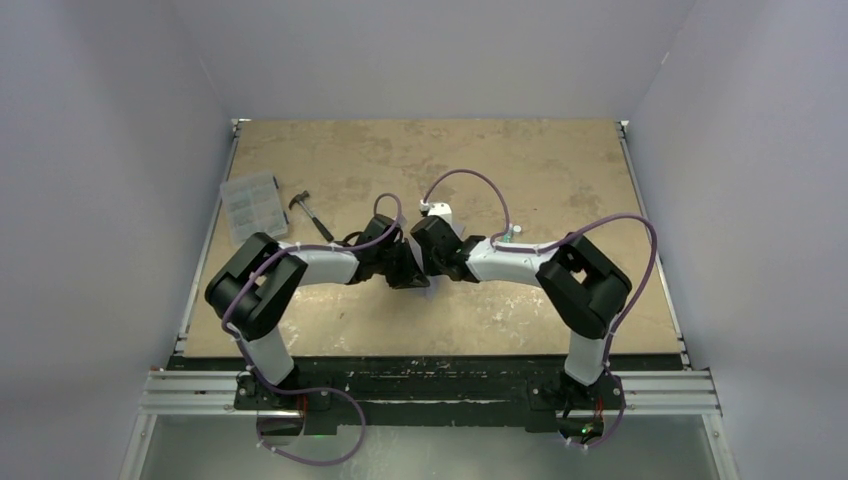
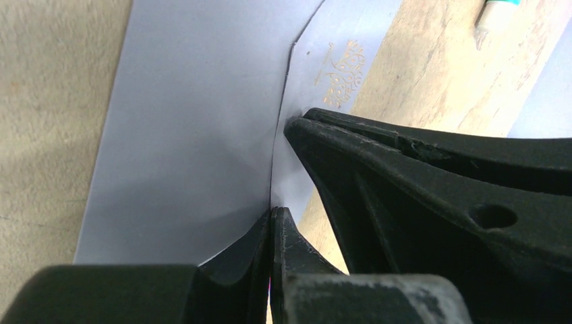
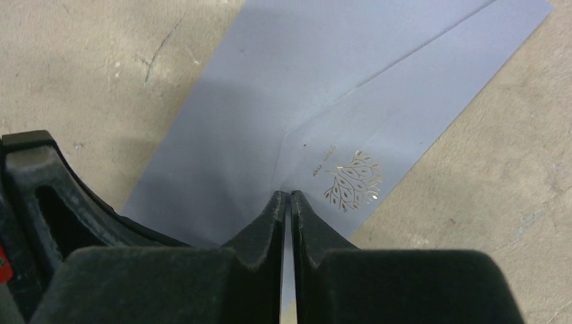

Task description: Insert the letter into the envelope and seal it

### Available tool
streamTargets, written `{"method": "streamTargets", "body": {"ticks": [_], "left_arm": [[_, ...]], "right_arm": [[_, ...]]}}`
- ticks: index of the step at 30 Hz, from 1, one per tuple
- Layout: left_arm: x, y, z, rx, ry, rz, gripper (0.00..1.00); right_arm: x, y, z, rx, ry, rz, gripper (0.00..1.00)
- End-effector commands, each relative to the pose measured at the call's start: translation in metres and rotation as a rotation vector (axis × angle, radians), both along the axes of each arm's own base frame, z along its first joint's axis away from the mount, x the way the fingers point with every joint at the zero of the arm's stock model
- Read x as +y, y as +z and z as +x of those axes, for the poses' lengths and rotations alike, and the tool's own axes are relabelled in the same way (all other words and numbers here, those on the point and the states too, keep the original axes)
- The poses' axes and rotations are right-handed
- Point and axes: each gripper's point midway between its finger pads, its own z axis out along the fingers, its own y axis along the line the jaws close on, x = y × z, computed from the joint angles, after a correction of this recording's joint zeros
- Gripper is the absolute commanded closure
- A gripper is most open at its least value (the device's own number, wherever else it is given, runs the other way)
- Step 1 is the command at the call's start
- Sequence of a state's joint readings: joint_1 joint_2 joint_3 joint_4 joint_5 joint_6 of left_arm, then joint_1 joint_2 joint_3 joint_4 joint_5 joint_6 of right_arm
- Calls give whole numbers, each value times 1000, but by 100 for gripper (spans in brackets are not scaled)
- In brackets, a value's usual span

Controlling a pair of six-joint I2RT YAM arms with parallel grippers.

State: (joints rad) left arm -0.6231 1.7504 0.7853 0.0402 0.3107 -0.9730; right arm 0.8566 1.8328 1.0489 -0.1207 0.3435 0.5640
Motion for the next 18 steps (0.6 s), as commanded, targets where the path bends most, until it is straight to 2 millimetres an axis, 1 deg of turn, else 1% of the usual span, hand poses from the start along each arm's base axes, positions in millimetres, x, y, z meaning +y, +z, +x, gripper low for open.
{"method": "streamTargets", "body": {"ticks": [1,4,7,9,12,13,18], "left_arm": [[91,-80,-47,133,14,430,96],[94,-66,-39,105,25,433,87],[90,-40,-23,45,39,392,83],[79,-19,-11,-14,43,326,83],[49,19,4,-122,29,144,86],[41,28,6,-143,21,98,87],[24,53,13,-200,-3,-11,89]], "right_arm": [[-50,-54,-23,161,-42,-219,91],[-45,-59,-27,187,-41,-198,90],[-45,-66,-33,213,-37,-188,90],[-44,-67,-35,220,-34,-176,90],[-40,-68,-37,235,-31,-152,90],[-37,-68,-38,238,-30,-141,91],[-31,-70,-42,263,-26,-111,91]]}}
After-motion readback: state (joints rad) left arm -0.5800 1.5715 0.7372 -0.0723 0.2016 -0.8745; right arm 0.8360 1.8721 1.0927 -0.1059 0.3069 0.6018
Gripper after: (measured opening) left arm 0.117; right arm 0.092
